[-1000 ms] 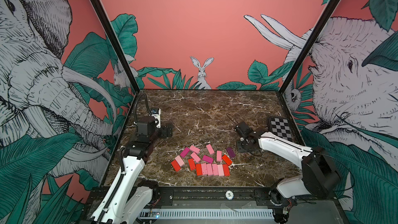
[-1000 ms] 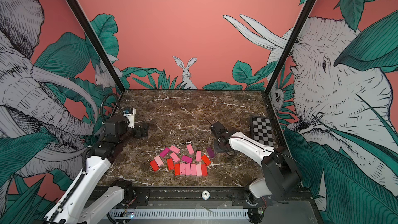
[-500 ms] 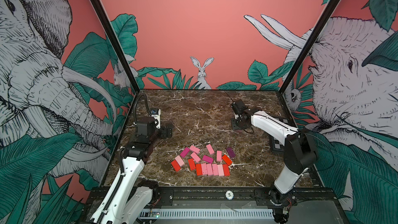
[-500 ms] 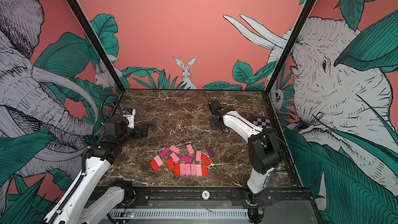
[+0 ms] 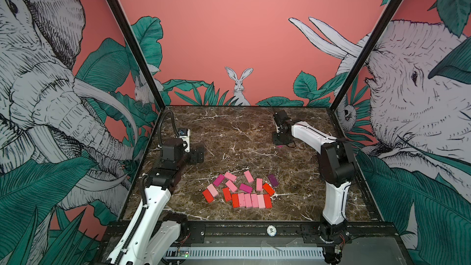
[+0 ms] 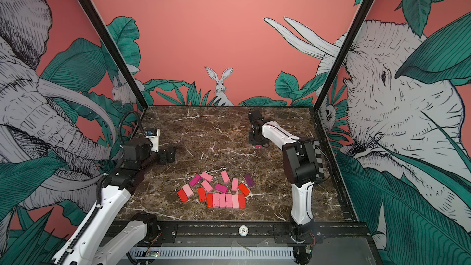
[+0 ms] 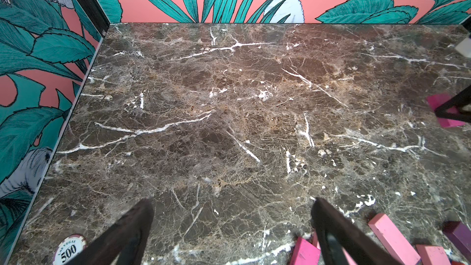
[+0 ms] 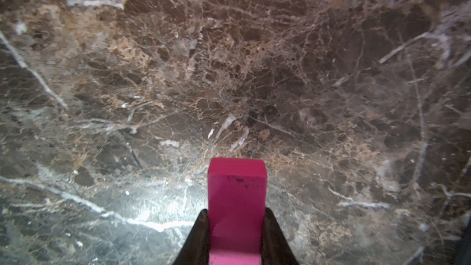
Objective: Assemble the letter t with building blocks
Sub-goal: Place the building block at the center of the board.
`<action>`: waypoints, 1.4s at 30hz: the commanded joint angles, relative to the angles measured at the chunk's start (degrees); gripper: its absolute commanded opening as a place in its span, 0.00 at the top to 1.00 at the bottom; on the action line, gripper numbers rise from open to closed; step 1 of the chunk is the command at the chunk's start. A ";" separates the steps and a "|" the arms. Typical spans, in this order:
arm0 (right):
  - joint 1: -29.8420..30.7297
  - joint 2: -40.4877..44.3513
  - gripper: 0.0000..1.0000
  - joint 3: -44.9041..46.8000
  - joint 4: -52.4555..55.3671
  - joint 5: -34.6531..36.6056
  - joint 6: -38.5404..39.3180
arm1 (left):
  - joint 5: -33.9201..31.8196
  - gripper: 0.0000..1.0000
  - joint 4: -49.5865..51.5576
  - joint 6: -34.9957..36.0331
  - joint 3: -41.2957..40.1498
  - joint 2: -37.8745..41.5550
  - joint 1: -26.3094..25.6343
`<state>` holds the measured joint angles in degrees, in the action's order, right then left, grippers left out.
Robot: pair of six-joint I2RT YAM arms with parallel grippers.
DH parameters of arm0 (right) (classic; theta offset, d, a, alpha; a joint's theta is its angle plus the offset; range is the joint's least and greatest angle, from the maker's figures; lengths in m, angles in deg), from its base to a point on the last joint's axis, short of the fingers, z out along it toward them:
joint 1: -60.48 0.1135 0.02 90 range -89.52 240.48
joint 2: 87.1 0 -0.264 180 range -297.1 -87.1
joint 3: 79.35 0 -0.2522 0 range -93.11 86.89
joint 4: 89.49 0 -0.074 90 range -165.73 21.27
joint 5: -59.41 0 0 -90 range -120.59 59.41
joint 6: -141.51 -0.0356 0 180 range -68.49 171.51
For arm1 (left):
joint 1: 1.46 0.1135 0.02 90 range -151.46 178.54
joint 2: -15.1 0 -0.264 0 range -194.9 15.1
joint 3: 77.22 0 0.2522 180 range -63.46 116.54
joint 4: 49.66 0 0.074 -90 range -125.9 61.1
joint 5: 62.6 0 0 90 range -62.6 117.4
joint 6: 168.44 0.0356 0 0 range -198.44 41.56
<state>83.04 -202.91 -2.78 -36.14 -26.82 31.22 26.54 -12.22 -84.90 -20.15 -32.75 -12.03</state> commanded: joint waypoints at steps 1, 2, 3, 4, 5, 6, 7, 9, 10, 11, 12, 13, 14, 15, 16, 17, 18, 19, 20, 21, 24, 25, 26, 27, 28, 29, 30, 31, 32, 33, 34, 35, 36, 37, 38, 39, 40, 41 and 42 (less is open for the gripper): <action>-0.28 -1.57 0.79 -1.20 -2.02 -1.56 -1.62 | 0.51 0.01 1.19 -0.40 -0.03 0.65 -0.04; -0.34 -2.05 0.79 -1.33 -2.56 -1.79 -1.88 | 0.60 0.01 1.19 -0.40 0.00 0.60 -0.05; -0.42 -2.54 0.79 -1.60 -2.71 -2.02 -1.87 | 0.66 0.01 1.27 -0.40 -0.03 0.58 -0.06; -0.60 -3.06 0.79 -2.00 -2.76 -2.09 -1.86 | 0.69 0.01 1.28 -0.45 0.00 0.64 -0.07; -0.69 -3.61 0.79 -2.32 -2.73 -2.05 -1.78 | 0.69 0.01 1.35 -0.40 0.02 0.70 -0.06; -0.77 -4.00 0.79 -2.49 -2.84 -2.07 -1.73 | 0.75 0.01 1.37 -0.45 0.00 0.70 -0.04; -0.90 -4.39 0.79 -2.69 -2.93 -2.06 -1.68 | 0.75 0.01 1.37 -0.44 0.00 0.75 -0.04; -1.17 -5.09 0.79 -2.96 -3.03 -1.94 -1.57 | 0.69 0.01 1.29 -0.44 -0.07 0.63 -0.07; -1.33 -5.42 0.79 -3.12 -3.09 -1.93 -1.51 | 0.78 0.01 1.28 -0.40 -0.15 0.65 -0.05; -1.44 -5.77 0.79 -3.23 -3.16 -2.06 -1.56 | 0.78 0.01 1.28 -0.41 -0.11 0.58 -0.01; -1.55 -6.04 0.79 -3.27 -3.24 -2.06 -1.54 | 0.78 0.01 1.28 -0.44 -0.15 0.56 -0.06; -1.71 -6.26 0.79 -3.32 -3.41 -2.08 -1.53 | 0.78 0.01 1.30 -0.41 -0.09 0.49 -0.06; -1.78 -6.40 0.79 -3.28 -3.62 -1.95 -1.53 | 0.78 0.01 1.30 -0.33 -0.07 0.43 -0.04; -1.87 -6.68 0.79 -3.47 -3.66 -1.88 -1.46 | 0.78 0.01 1.30 -0.35 -0.07 0.41 -0.04; -2.00 -6.89 0.79 -3.59 -3.71 -1.80 -1.28 | 0.74 0.01 1.37 -0.39 -0.07 0.42 -0.07; -2.00 -7.12 0.78 -3.80 -3.65 -1.63 -1.23 | 0.71 0.01 1.37 -0.37 -0.07 0.42 -0.07; -2.09 -7.34 0.78 -4.01 -3.69 -1.45 -1.04 | 0.69 0.01 1.32 -0.39 -0.07 0.42 -0.05; -2.18 -7.58 0.78 -4.27 -3.58 -1.21 -0.93 | 0.69 0.01 1.32 -0.39 -0.07 0.39 -0.02; -2.33 -7.74 0.78 -4.46 -3.39 -1.08 -0.83 | 0.71 0.01 1.37 -0.32 -0.07 0.37 -0.06; -2.44 -7.93 0.78 -4.68 -3.32 -0.87 -0.77 | 0.69 0.01 1.42 -0.31 -0.07 0.37 -0.07; -2.80 -8.37 0.77 -5.16 -3.01 -0.28 -0.45 | 0.69 0.01 1.54 -0.26 -0.07 0.41 -0.06; -2.94 -8.44 0.77 -5.33 -2.93 -0.04 -0.30 | 0.69 0.01 1.54 -0.24 -0.07 0.39 -0.06; -3.11 -8.62 0.77 -5.51 -2.86 0.11 -0.11 | 0.69 0.01 1.53 -0.28 -0.07 0.39 -0.06; -3.23 -8.88 0.77 -5.78 -2.62 0.20 0.06 | 0.69 0.01 1.54 -0.26 -0.07 0.45 -0.02; -3.35 -9.07 0.76 -6.07 -2.51 0.27 0.23 | 0.70 0.01 1.54 -0.23 -0.07 0.46 -0.06; -3.47 -9.30 0.76 -6.32 -2.20 0.32 0.34 | 0.69 0.01 1.42 -0.26 -0.07 0.42 -0.04; -3.56 -9.51 0.76 -6.61 -2.00 0.46 0.52 | 0.69 0.01 1.45 -0.29 -0.07 0.39 -0.04; -3.66 -9.74 0.76 -6.89 -1.89 0.46 0.73 | 0.69 0.01 1.45 -0.26 -0.07 0.36 -0.06; -3.67 -9.91 0.75 -7.07 -1.76 0.56 0.78 | 0.69 0.01 1.54 -0.25 -0.07 0.34 0.02; -3.75 -10.11 0.75 -7.25 -1.63 0.65 0.93 | 0.69 0.01 1.54 -0.24 -0.07 0.37 -0.06; -3.85 -10.27 0.75 -7.43 -1.56 0.67 0.97 | 0.73 0.01 1.53 -0.23 -0.07 0.47 -0.04; -3.93 -10.46 0.75 -7.58 -1.43 0.72 1.13 | 0.69 0.01 1.54 -0.24 -0.07 0.48 -0.07; -4.01 -10.65 0.75 -7.71 -1.21 0.81 1.17 | 0.75 0.01 1.63 -0.28 -0.07 0.48 -0.07; -4.11 -10.74 0.75 -7.78 -1.20 0.80 1.19 | 0.69 0.01 1.72 -0.23 -0.01 0.55 0.00; -4.20 -10.82 0.74 -7.76 -1.24 0.78 1.13 | 0.69 0.01 1.78 -0.26 -0.05 0.52 -0.06; -4.28 -10.84 0.73 -7.75 -1.22 0.82 1.14 | 0.69 0.01 1.72 -0.27 0.01 0.49 -0.07; -4.33 -10.84 0.73 -7.80 -1.19 0.83 1.17 | 0.69 0.01 1.72 -0.29 0.01 0.49 -0.07; -4.38 -10.84 0.73 -7.67 -1.14 0.84 1.19 | 0.69 0.01 1.72 -0.27 0.01 0.53 -0.02; -4.46 -10.84 0.72 -7.67 -1.18 0.85 1.14 | 0.69 0.01 1.72 -0.24 0.01 0.49 -0.06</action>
<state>79.09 -212.53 -9.77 -38.59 -27.30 31.81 26.78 -11.78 -84.88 -20.15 -32.77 -12.03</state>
